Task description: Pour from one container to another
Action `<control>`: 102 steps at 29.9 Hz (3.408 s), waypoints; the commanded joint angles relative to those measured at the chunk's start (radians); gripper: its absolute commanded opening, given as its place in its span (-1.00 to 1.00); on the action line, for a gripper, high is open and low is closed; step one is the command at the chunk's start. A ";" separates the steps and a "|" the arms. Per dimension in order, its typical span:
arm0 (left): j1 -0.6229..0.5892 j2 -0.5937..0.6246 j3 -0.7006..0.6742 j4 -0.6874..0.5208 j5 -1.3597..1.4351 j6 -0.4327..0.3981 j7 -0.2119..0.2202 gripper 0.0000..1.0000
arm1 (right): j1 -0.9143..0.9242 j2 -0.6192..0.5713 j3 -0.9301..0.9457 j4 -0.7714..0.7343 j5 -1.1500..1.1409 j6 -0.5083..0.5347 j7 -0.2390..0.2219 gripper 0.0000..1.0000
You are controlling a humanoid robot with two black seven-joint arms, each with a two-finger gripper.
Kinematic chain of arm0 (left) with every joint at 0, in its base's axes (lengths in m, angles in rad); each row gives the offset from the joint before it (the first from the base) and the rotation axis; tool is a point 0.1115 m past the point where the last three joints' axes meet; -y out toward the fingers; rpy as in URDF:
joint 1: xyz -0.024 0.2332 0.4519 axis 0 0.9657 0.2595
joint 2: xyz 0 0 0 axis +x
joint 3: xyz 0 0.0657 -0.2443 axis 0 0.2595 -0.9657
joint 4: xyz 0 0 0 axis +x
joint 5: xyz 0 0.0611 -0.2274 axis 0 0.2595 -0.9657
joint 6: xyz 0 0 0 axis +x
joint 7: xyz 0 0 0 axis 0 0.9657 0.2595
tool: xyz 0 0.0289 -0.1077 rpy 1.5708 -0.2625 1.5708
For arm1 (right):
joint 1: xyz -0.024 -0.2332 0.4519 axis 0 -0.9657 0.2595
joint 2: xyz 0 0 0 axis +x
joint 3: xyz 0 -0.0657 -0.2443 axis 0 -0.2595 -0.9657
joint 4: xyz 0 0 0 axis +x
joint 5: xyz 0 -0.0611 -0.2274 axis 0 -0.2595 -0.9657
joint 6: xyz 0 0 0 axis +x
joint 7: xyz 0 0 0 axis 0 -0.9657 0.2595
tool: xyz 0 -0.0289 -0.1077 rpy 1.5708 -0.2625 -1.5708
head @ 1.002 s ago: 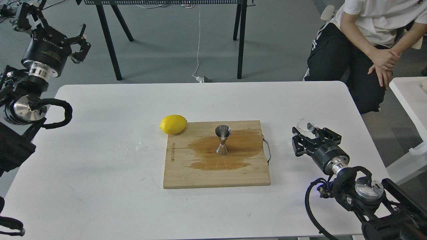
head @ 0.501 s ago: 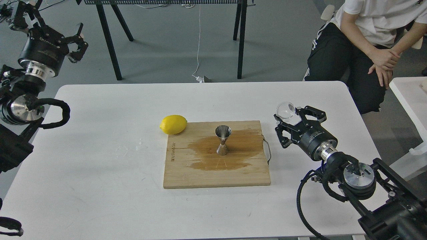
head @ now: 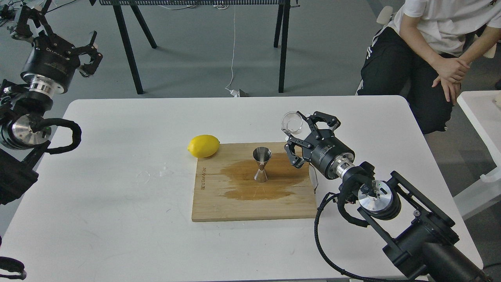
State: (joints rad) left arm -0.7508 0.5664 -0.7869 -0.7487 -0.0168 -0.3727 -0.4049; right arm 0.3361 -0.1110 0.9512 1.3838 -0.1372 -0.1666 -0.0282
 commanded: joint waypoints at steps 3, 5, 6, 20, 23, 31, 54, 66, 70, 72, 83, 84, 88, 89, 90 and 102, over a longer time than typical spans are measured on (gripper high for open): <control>0.001 0.000 0.000 0.000 0.000 0.000 0.000 1.00 | 0.012 0.011 -0.031 -0.002 -0.071 -0.005 -0.001 -0.62; 0.001 0.000 0.000 0.000 0.000 0.000 0.000 1.00 | 0.020 0.010 -0.035 -0.005 -0.091 -0.005 -0.001 -0.62; 0.004 0.000 0.000 0.000 0.000 0.000 0.000 1.00 | 0.023 0.010 -0.035 -0.008 -0.102 -0.005 -0.001 -0.61; 0.007 -0.003 0.000 0.002 0.000 0.000 0.000 1.00 | 0.063 0.025 -0.100 -0.060 -0.251 -0.008 0.004 -0.62; 0.008 -0.003 -0.005 0.002 0.000 0.000 0.000 1.00 | 0.063 0.025 -0.103 -0.060 -0.313 -0.014 0.004 -0.62; 0.007 -0.003 -0.005 0.002 0.000 0.000 0.000 1.00 | 0.064 0.028 -0.143 -0.057 -0.418 -0.033 0.007 -0.62; 0.011 -0.002 -0.005 0.002 0.000 0.000 0.000 1.00 | 0.074 0.039 -0.213 -0.068 -0.573 -0.060 0.025 -0.62; 0.013 -0.003 -0.005 0.002 0.000 0.000 0.000 1.00 | 0.087 0.039 -0.216 -0.078 -0.631 -0.062 0.024 -0.62; 0.013 -0.002 -0.005 0.002 0.000 0.000 0.000 1.00 | 0.089 0.036 -0.233 -0.077 -0.642 -0.062 0.025 -0.62; 0.011 -0.002 -0.005 0.002 0.000 0.000 0.000 1.00 | 0.089 0.034 -0.236 -0.077 -0.665 -0.062 0.028 -0.62; 0.011 0.001 -0.006 0.002 0.000 0.000 0.000 1.00 | 0.089 0.034 -0.244 -0.086 -0.775 -0.071 0.040 -0.62; 0.011 0.001 -0.006 0.002 0.000 0.000 0.000 1.00 | 0.090 0.036 -0.244 -0.094 -0.777 -0.076 0.042 -0.62; 0.011 0.000 -0.006 0.002 0.000 0.000 0.000 1.00 | 0.096 0.036 -0.246 -0.100 -0.779 -0.077 0.042 -0.62; 0.011 0.000 -0.006 0.002 0.000 0.000 0.000 1.00 | 0.098 0.034 -0.249 -0.100 -0.779 -0.077 0.042 -0.62; 0.011 0.000 -0.006 0.002 0.000 0.000 0.000 1.00 | 0.098 0.034 -0.259 -0.100 -0.780 -0.077 0.042 -0.62; 0.011 0.012 -0.006 0.002 0.000 0.000 0.000 1.00 | 0.109 0.031 -0.287 -0.103 -0.844 -0.093 0.062 -0.62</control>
State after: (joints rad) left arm -0.7393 0.5779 -0.7938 -0.7471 -0.0169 -0.3728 -0.4050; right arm 0.4447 -0.0797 0.6652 1.2809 -0.9579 -0.2588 0.0334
